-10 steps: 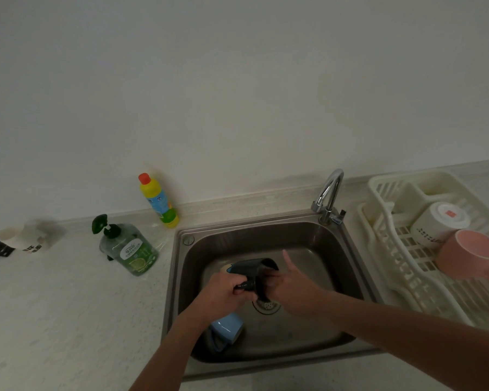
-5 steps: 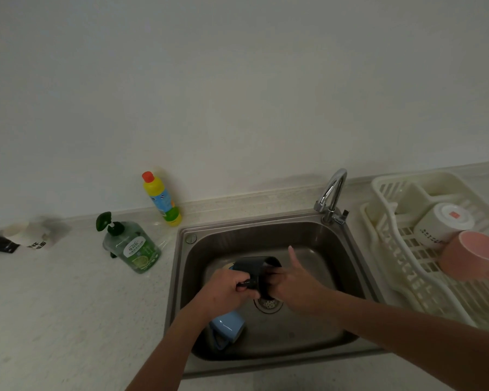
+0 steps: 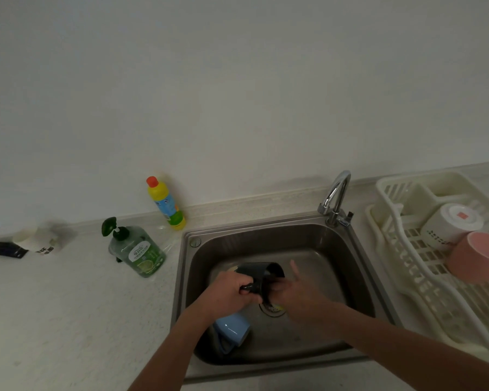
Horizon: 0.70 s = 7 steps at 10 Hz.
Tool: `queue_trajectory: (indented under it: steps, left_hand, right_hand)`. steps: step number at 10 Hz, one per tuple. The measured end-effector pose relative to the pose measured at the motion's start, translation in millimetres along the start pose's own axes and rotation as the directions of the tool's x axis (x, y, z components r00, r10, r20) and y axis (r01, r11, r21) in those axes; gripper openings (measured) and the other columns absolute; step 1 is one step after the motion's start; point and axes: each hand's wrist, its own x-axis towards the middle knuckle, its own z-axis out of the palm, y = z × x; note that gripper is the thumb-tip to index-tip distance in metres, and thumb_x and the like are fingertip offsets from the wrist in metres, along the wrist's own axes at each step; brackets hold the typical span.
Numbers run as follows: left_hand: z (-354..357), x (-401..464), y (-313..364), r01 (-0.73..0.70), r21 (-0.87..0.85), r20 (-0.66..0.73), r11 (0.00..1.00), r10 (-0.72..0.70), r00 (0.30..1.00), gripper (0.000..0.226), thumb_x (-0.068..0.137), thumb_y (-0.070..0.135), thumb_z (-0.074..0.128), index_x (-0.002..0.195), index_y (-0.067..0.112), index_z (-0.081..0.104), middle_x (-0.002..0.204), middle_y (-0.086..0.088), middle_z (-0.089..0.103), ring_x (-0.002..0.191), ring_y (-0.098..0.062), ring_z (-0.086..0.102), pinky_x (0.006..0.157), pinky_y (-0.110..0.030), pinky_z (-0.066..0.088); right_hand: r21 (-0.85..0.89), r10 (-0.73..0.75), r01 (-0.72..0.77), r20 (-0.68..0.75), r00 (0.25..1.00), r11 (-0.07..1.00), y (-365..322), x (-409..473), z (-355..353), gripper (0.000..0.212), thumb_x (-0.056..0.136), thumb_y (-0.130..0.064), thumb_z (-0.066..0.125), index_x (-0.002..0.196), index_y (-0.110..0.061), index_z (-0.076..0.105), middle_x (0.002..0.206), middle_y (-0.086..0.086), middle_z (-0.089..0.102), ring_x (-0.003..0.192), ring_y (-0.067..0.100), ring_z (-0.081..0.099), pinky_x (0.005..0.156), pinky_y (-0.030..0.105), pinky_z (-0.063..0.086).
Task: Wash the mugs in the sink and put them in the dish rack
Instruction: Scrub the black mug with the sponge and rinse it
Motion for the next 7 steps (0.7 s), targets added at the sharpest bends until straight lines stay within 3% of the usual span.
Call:
queue_trajectory:
  steps: [1,2,3,4,5,6,7]
  left_hand:
    - [2.8,2.0,-0.6,-0.013,0.006,-0.01,1.0,0.013,1.0,0.041,0.082,0.022,0.078,0.058,0.024,0.044,0.054,0.01,0.043,0.054,0.001,0.047,0.057,-0.012,0.035]
    - [6.3,4.4,1.1,-0.044,0.025,-0.015,0.999,0.044,0.999,0.047,0.081,0.021,0.079,0.057,0.029,0.04,0.054,0.011,0.043,0.055,0.004,0.049,0.058,-0.011,0.034]
    - [6.3,5.5,0.0,-0.064,0.015,-0.029,0.998,0.065,0.997,0.044,0.082,0.022,0.078,0.057,0.03,0.042,0.053,0.013,0.043,0.054,0.004,0.048,0.057,-0.011,0.032]
    - [2.6,5.0,-7.8,-0.057,-0.043,-0.075,0.997,0.054,0.996,0.036,0.082,0.026,0.078,0.058,0.028,0.052,0.052,0.014,0.045,0.053,0.001,0.045,0.056,-0.019,0.037]
    - [1.7,4.9,-10.2,-0.048,-0.032,-0.043,0.998,0.046,0.998,0.029,0.082,0.027,0.078,0.064,0.014,0.059,0.056,0.012,0.047,0.055,-0.002,0.047,0.059,-0.026,0.042]
    - [7.4,3.9,-9.6,-0.056,-0.013,-0.003,0.998,0.056,0.998,0.035,0.081,0.022,0.078,0.06,0.016,0.051,0.055,0.012,0.044,0.054,-0.001,0.047,0.057,-0.015,0.038]
    - [11.7,1.8,-10.3,-0.062,-0.014,0.003,0.998,0.062,0.998,0.034,0.081,0.02,0.079,0.061,0.017,0.051,0.055,0.012,0.042,0.053,0.0,0.046,0.057,-0.011,0.034]
  right_hand:
    - [0.233,0.048,-0.099,0.216,0.975,0.967,-8.5,8.7,-12.3,0.047,0.092,-0.006,0.057,0.138,-0.01,0.052,0.142,0.016,0.052,0.134,0.026,0.047,0.105,0.073,0.027]
    - [0.851,0.28,-0.522,0.486,0.828,0.067,-25.5,10.5,-44.3,0.025,0.098,0.0,0.044,0.113,-0.008,0.061,0.105,0.014,0.065,0.097,0.028,0.062,0.095,0.05,0.046]
    - [0.67,0.226,-0.335,0.605,0.764,-0.662,-32.7,13.2,-55.4,0.022,0.101,-0.001,0.041,0.106,-0.008,0.061,0.088,0.011,0.068,0.08,0.025,0.063,0.084,0.048,0.047]
    - [0.857,0.334,-0.206,0.39,0.858,-0.473,-26.5,11.3,-52.6,0.028,0.099,0.005,0.041,0.119,-0.001,0.059,0.097,0.008,0.067,0.09,0.019,0.06,0.091,0.032,0.049]
    - [0.718,0.316,-0.277,0.083,0.945,0.639,-19.8,2.9,-32.9,0.04,0.09,0.004,0.041,0.116,-0.012,0.067,0.108,0.002,0.07,0.103,0.016,0.064,0.101,0.046,0.046]
    - [0.406,0.255,-0.257,0.059,0.965,0.877,-7.0,-0.3,-12.6,0.038,0.079,0.001,0.055,0.109,-0.014,0.071,0.107,0.008,0.072,0.099,0.024,0.07,0.096,0.064,0.045]
    - [0.873,0.356,-0.444,0.357,0.863,0.201,-33.8,9.3,-31.1,0.024,0.093,0.004,0.048,0.105,-0.005,0.067,0.096,0.011,0.072,0.092,0.025,0.07,0.093,0.038,0.053]
